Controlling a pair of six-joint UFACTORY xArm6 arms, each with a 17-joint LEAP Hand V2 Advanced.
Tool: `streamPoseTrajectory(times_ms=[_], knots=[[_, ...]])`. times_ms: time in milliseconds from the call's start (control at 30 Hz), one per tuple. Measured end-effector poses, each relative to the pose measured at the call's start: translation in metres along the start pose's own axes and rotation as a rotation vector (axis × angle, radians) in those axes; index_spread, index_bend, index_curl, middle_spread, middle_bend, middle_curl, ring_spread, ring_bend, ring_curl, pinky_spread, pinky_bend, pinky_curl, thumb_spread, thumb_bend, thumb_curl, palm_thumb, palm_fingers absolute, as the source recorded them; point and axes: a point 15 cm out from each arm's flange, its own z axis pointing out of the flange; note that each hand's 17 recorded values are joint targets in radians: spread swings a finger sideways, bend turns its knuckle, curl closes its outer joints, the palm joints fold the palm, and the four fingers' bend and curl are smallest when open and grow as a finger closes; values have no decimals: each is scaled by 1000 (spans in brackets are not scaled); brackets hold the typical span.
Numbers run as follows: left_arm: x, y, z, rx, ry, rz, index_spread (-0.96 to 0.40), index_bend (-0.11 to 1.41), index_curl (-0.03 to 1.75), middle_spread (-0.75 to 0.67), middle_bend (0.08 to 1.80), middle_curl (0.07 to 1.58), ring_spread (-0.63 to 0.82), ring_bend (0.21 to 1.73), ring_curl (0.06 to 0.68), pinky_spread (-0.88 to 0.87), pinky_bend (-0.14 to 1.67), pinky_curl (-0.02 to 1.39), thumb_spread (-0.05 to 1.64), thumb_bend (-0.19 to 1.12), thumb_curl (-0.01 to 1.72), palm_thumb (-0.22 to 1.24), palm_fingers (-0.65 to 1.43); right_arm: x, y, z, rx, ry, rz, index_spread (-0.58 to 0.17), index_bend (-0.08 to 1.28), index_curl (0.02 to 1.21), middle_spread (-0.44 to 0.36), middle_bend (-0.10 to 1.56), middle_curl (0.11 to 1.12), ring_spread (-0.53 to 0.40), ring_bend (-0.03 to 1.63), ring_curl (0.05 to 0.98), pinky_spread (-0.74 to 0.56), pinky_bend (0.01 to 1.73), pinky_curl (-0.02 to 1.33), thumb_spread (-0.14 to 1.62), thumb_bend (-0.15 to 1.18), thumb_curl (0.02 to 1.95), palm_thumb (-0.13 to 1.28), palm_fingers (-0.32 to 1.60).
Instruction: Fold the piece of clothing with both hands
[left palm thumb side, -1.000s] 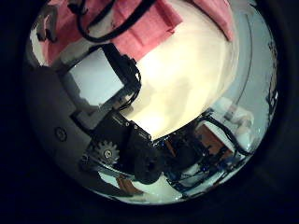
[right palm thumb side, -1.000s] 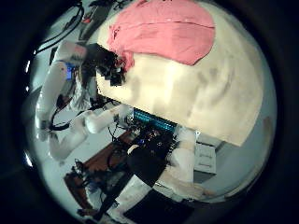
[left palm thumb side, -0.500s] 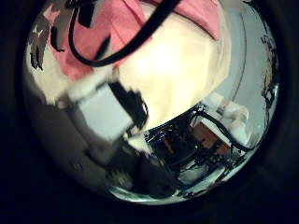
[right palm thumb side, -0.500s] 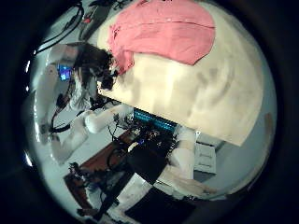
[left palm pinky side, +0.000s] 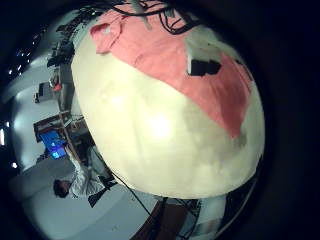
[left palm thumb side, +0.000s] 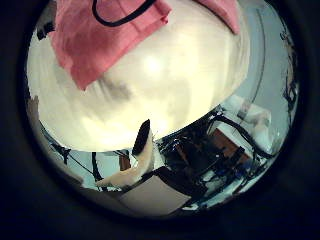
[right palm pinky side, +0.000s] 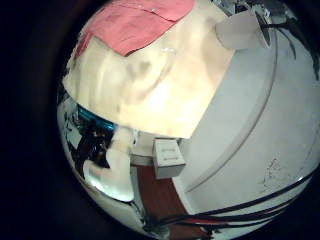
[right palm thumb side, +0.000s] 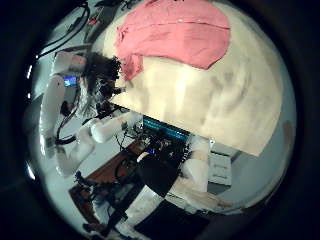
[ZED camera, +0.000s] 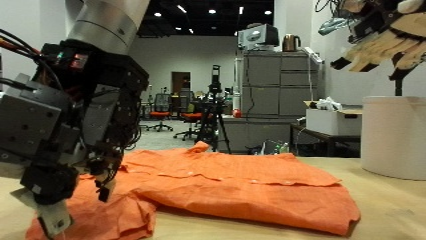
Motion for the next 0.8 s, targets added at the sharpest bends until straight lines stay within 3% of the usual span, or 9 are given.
streamPoseTrajectory(times_ms=[267, 433, 667, 733, 800], knots=[[2, -11, 16, -9, -11, -18, 131, 133, 358, 276, 173, 396, 430, 600, 257, 318, 506, 369, 882, -33, 332, 347, -60, 1, -2, 3, -13, -4, 0, -317, 180, 339, 61, 185, 301, 200, 214, 239, 320, 249, 293, 1037, -24, 266, 245, 290], [1, -15, 23, -17, -7, -35, 156, 146, 324, 246, 228, 390, 369, 603, 248, 247, 480, 346, 900, -11, 340, 427, 78, 1, -3, 4, -14, -4, 0, -316, 180, 338, 55, 186, 301, 200, 215, 239, 320, 249, 294, 1038, -25, 267, 241, 290], [-3, -12, 24, -71, -16, -47, 47, 121, 273, -27, 391, 424, 65, 688, 246, -190, 729, 374, 908, -10, 357, 569, 511, 1, -4, 7, -25, -7, 1, -317, 180, 337, 52, 185, 302, 200, 218, 240, 320, 250, 296, 1037, -25, 266, 246, 287], [-5, -12, 25, -88, -24, -49, -12, 129, 265, -135, 463, 449, -61, 724, 253, -335, 804, 389, 908, -11, 362, 606, 629, 1, -4, 7, -26, -8, 1, -317, 180, 336, 52, 187, 302, 200, 218, 240, 320, 250, 296, 1037, -25, 266, 246, 288], [-6, -13, 26, -90, -27, -54, -126, 138, 256, -300, 604, 478, -282, 758, 249, -523, 937, 406, 913, -10, 367, 654, 932, 0, -5, 7, -27, -9, -1, -317, 180, 336, 51, 187, 303, 200, 218, 240, 320, 250, 297, 1037, -25, 266, 246, 288]])
